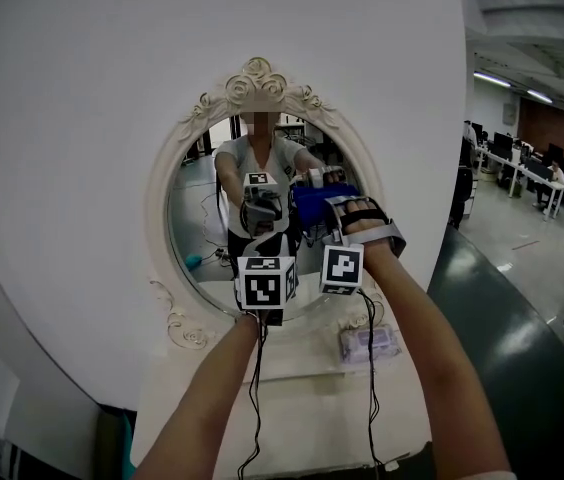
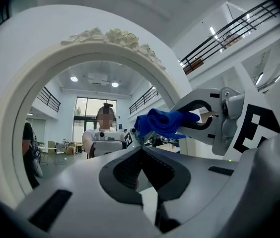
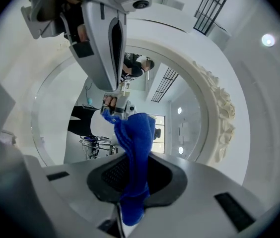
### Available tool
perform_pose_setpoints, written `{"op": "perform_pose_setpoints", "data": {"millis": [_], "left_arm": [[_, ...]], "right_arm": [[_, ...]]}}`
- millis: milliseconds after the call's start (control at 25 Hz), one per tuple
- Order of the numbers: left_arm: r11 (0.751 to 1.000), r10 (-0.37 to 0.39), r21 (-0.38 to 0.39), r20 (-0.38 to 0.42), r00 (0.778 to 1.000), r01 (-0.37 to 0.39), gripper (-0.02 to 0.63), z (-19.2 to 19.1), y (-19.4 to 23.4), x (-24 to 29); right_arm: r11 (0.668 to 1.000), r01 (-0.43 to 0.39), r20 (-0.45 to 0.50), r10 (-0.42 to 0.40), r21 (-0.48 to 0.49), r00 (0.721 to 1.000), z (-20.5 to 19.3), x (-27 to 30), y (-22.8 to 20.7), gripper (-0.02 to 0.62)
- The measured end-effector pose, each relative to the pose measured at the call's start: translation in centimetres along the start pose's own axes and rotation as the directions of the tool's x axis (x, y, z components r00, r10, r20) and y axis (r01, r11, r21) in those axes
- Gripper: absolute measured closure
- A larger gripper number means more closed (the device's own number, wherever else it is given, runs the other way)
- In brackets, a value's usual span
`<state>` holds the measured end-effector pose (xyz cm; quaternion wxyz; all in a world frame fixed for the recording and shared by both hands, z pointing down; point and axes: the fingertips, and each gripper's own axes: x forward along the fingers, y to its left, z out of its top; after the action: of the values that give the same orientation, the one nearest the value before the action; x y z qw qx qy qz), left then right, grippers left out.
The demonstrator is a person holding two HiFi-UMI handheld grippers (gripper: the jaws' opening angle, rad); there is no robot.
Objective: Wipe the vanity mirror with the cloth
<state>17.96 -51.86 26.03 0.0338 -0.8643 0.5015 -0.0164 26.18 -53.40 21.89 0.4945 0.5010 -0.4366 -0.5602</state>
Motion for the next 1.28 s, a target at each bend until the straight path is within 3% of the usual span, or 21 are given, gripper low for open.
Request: {"op": "perform_pose_setpoints", "data": {"millis": [400, 800, 1000, 1280], "left_arm": [[0.997, 0.017, -0.067, -0.097, 0.995, -0.023, 0.602, -7.9, -0.2, -0.1], [0.993, 0.012, -0.109, -0.218, 0.976, -0.036, 0.602, -16.9, -0.4, -0.8], [0.989, 0.019, -0.135, -0.253, 0.967, -0.055, 0.602, -20.4, -0.2, -1.4], [0.995, -0.006, -0.095, -0.318, 0.948, -0.025, 0.602, -25.2, -1.5, -2.7]], "right_arm": [[0.994, -0.094, 0.014, 0.093, 0.051, 0.996, 0.2, -1.2, 8.1, 0.529], [0.981, -0.166, 0.054, 0.162, 0.104, 0.985, 2.7, -1.9, 15.1, 0.529], [0.962, -0.241, 0.074, 0.233, 0.132, 0.970, 3.9, -2.8, 19.9, 0.529], [0.931, -0.327, 0.111, 0.312, 0.162, 0.944, 6.8, -4.1, 25.7, 0.529]]}}
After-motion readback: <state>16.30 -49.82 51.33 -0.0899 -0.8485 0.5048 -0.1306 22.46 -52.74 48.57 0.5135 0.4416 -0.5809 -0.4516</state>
